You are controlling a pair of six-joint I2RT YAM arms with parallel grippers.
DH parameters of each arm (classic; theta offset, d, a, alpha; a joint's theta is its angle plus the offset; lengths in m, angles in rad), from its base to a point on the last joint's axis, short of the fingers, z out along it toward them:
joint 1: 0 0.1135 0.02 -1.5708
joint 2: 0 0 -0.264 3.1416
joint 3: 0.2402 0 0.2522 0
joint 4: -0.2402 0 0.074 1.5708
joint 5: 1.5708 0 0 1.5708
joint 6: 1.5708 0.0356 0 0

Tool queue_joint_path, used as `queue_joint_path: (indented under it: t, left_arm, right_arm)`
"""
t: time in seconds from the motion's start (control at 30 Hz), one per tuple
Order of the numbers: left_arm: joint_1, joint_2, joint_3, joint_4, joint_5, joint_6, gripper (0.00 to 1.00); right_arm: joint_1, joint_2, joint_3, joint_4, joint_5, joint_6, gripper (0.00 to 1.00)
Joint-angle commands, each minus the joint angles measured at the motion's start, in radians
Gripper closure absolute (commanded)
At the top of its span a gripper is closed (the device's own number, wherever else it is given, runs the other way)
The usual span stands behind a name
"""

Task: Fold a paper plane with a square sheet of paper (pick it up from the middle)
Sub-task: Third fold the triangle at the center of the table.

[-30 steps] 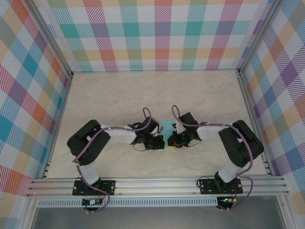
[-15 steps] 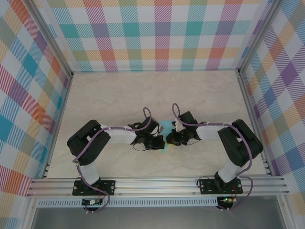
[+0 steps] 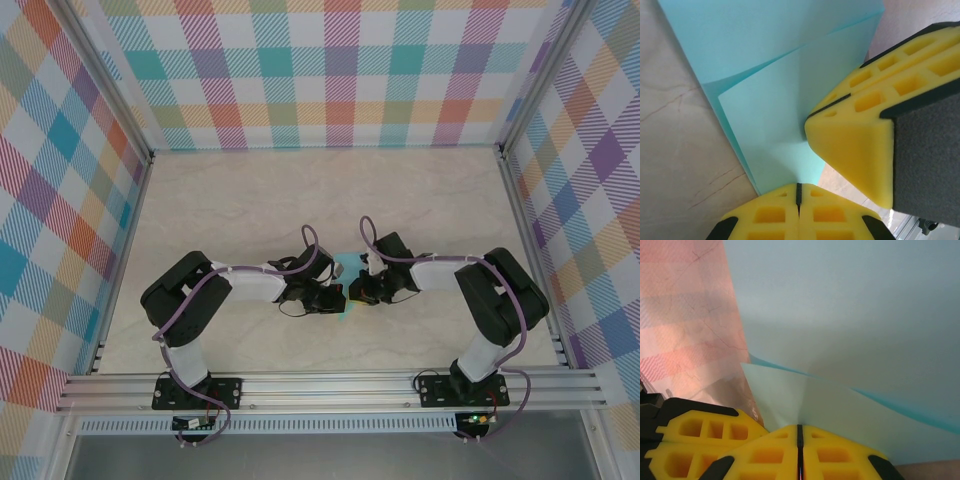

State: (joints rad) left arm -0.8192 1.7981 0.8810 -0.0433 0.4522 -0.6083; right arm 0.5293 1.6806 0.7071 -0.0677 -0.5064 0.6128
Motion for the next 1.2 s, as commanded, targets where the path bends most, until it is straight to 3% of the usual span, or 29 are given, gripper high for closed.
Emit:
queue_joint_path:
  t: [0.0,0.8,1.17]
  left_arm:
    - [0.007,0.063,-0.057,-0.189,-0.123,0.033,0.99]
    - [0.007,0.037,-0.078,-0.187,-0.102,0.089,0.98]
    - [0.007,-0.136,0.007,-0.288,-0.156,0.123,0.91]
  right_arm:
    - [-0.051,0.022,-0.012,0.051,0.095,-0.03,0.91]
    - [-0.265,-0.034,-0.012,0.068,0.003,-0.117,0.88]
    - [-0.265,-0.196,-0.055,-0.048,-0.101,-0.101,0.67]
